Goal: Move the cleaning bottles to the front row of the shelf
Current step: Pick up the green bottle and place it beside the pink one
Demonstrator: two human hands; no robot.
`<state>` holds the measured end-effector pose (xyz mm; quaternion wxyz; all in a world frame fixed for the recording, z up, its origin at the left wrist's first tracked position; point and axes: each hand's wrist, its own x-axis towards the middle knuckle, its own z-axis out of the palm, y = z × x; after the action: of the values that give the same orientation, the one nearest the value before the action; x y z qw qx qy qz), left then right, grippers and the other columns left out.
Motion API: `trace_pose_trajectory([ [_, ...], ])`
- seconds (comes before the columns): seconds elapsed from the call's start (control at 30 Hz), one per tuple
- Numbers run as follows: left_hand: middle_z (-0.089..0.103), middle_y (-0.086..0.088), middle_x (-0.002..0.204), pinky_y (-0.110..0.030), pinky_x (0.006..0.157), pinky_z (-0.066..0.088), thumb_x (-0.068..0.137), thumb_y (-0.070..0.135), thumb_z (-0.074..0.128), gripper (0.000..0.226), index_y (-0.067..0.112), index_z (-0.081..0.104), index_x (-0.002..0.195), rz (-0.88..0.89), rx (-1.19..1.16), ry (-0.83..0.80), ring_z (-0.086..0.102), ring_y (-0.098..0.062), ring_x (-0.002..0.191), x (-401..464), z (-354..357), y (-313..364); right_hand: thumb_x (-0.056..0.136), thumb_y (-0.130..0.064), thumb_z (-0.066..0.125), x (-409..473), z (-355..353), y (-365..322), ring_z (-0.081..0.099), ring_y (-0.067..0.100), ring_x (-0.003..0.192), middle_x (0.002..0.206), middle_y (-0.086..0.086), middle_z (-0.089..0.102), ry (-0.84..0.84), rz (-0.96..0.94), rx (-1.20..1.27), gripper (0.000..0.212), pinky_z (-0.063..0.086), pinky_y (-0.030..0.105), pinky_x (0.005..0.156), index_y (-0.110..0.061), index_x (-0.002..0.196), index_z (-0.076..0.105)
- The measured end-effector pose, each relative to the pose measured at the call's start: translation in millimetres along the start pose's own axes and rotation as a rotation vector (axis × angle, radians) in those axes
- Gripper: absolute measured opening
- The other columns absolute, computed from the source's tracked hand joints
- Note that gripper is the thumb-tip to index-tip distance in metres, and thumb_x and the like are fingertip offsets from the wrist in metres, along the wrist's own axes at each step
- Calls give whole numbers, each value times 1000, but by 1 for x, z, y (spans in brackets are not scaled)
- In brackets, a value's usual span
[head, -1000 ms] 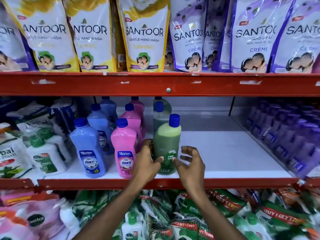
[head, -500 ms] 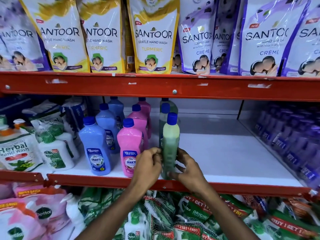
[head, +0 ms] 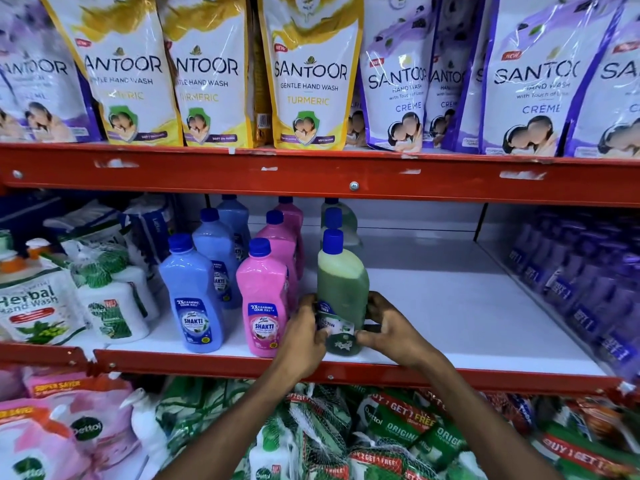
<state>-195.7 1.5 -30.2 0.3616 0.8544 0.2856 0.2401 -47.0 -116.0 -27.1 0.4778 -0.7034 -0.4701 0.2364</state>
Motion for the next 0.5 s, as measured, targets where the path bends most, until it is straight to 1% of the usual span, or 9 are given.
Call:
trace_pose_trajectory([
  [0.07,62,-6,126,-38,103,50,89,11,63,43,15,42,127,7,14,21,59,-22,119,-2,3,-1,74,-12,68,0,-2,-1,60,13,120,126,-4,65,-38,-2,18,61,55,42,95,-27,129,46],
  [0.17,61,-6,124,-39,103,49,90,18,65,39,12,48,124,2,16,42,57,-22,118,-7,6,-1,77,-7,66,1,-1,-1,58,13,122,129,-3,62,-52,-14,32,60,55,39,95,-25,132,46],
  [0.23,61,-4,121,-36,102,49,90,21,64,38,13,49,123,10,11,51,57,-19,116,-9,6,-1,80,-3,65,0,1,1,59,11,122,129,-3,62,-36,-17,41,59,55,36,95,-23,132,45],
  [0.33,66,0,117,-31,97,52,88,24,66,37,16,52,121,20,-35,64,62,-15,111,-12,4,-5,80,-3,68,-4,4,4,61,11,118,127,-6,63,73,-13,65,63,55,34,96,-24,135,44],
  [0.4,68,2,117,-29,94,52,86,23,69,40,18,52,122,-16,-70,52,65,-13,108,-14,4,-9,79,-6,73,-11,9,6,64,6,111,124,-8,64,155,-3,73,65,56,28,93,-25,135,46],
  [0.5,73,1,113,-33,93,55,83,23,73,40,18,55,118,-31,-63,53,69,-12,101,-15,7,-14,77,-3,75,-21,19,10,67,3,103,116,-9,70,201,18,38,56,57,24,91,-22,127,56],
])
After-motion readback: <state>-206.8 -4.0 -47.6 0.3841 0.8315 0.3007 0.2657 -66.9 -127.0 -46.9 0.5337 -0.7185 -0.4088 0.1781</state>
